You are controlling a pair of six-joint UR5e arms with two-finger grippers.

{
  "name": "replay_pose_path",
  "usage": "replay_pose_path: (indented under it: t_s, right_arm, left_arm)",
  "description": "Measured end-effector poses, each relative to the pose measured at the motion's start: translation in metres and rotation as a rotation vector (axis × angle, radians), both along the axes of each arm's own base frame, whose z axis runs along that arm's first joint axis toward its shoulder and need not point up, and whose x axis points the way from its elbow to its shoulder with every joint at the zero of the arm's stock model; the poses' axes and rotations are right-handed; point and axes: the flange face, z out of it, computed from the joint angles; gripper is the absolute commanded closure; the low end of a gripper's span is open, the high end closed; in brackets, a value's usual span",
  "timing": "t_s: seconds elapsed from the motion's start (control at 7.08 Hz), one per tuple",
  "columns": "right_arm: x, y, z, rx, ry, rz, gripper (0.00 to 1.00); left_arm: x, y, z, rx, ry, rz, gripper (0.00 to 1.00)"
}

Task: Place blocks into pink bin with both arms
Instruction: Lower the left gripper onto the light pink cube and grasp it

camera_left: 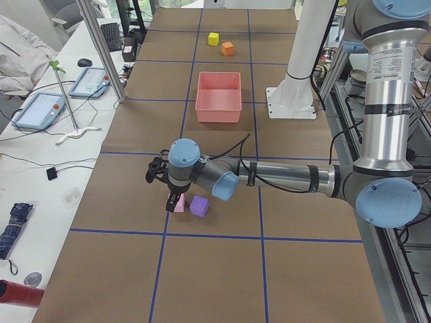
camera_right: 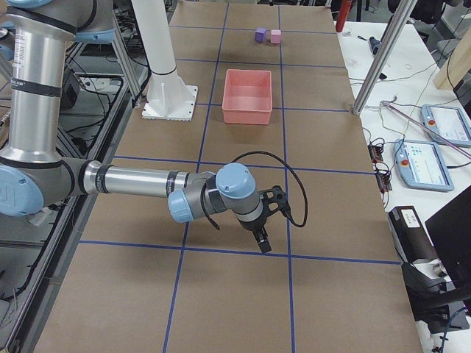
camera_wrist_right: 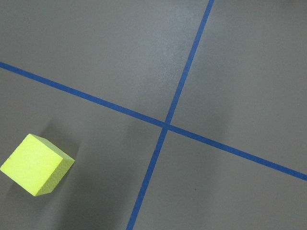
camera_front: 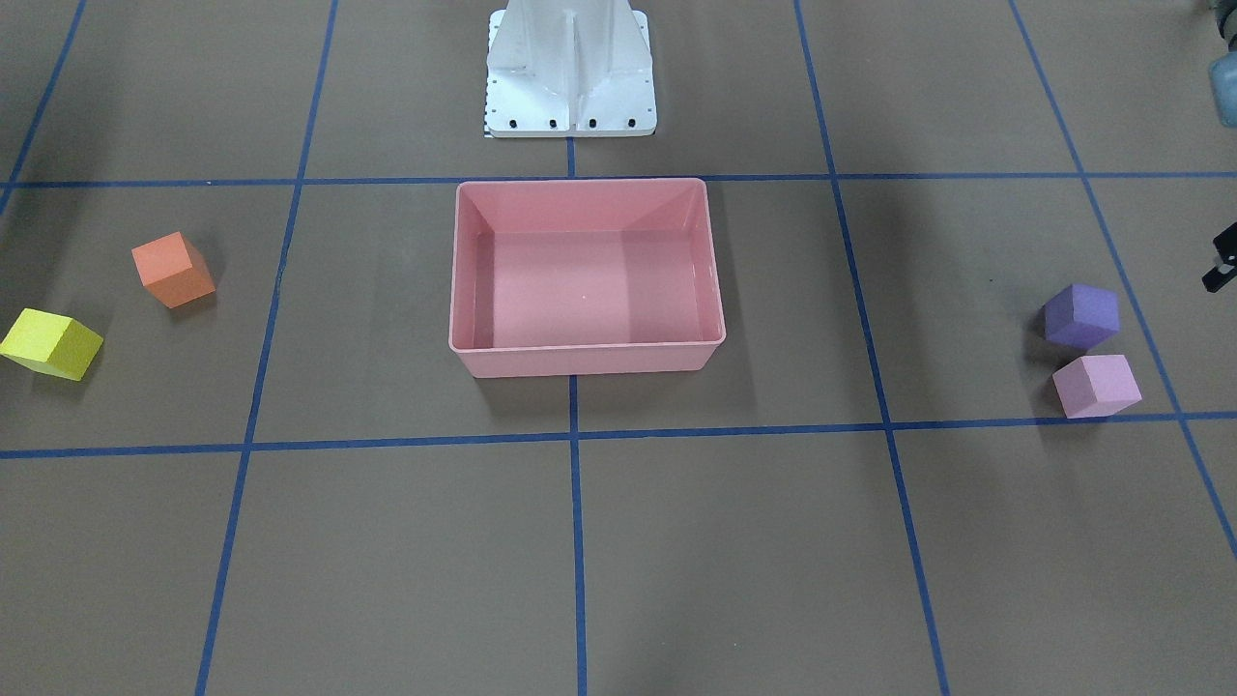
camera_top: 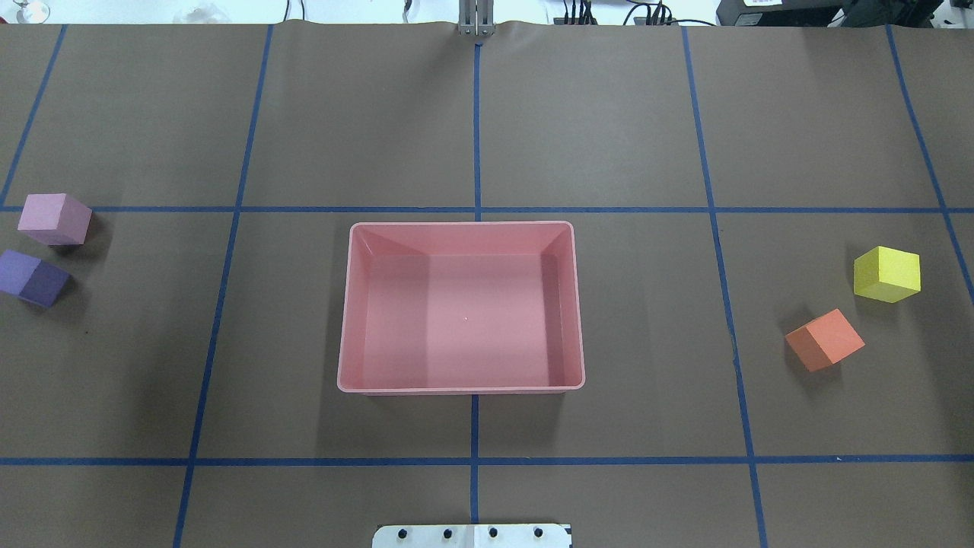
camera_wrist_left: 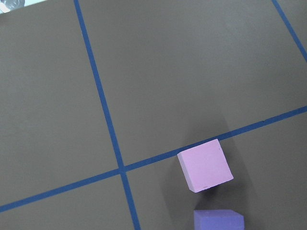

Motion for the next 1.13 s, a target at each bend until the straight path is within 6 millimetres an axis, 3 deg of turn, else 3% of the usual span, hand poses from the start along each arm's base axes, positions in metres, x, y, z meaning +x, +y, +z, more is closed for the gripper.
replay_pose_path:
  t_s: [0.28,0.57,0.99,1.13]
  right_arm:
    - [0.0,0.0,0.002,-0.004,0.0,0.001,0.0]
    - [0.0,0.0,0.003,-0.004,0.001,0.0,0.0]
    - [0.0,0.001,0.006,-0.01,0.002,0.0,0.0]
    - [0.0,0.001,0.006,-0.012,0.002,0.0,0.0]
  left_arm:
    - [0.061,-0.017,0.024,-0.043,-0.006,-0.072,0.0]
    - [0.111,-0.032,0.027,-0.071,-0.025,-0.116,0.0]
    - [0.145,-0.047,0.037,-0.087,-0.06,-0.12,0.02]
    - [0.153,-0.046,0.04,-0.092,-0.066,-0.109,0.1]
